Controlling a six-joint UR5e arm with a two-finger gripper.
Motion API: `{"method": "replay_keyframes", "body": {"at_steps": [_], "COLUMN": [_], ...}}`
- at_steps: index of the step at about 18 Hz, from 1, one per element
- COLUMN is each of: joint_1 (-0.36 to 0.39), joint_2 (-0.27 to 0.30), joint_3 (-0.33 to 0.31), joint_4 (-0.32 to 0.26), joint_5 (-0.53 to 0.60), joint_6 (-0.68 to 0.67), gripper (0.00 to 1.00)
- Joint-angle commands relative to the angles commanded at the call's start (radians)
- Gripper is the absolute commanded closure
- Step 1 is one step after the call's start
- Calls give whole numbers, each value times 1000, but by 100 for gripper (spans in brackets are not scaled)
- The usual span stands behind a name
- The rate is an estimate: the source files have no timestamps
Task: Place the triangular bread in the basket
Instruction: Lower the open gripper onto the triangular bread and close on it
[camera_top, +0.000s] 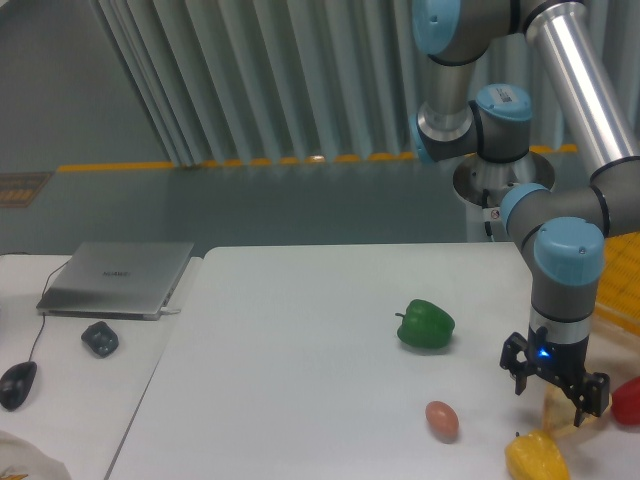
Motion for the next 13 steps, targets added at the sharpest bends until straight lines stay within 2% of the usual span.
{"method": "replay_keyframes", "body": {"at_steps": [9, 11, 13], "joint_1": [0, 0, 2], "joint_2": [-18, -17, -15], "joint_3": [-2, -3, -3], "joint_4": [31, 35, 37], "joint_5": [5, 5, 5], "joint_6": [5, 5, 9], "gripper": [0, 13, 30]}}
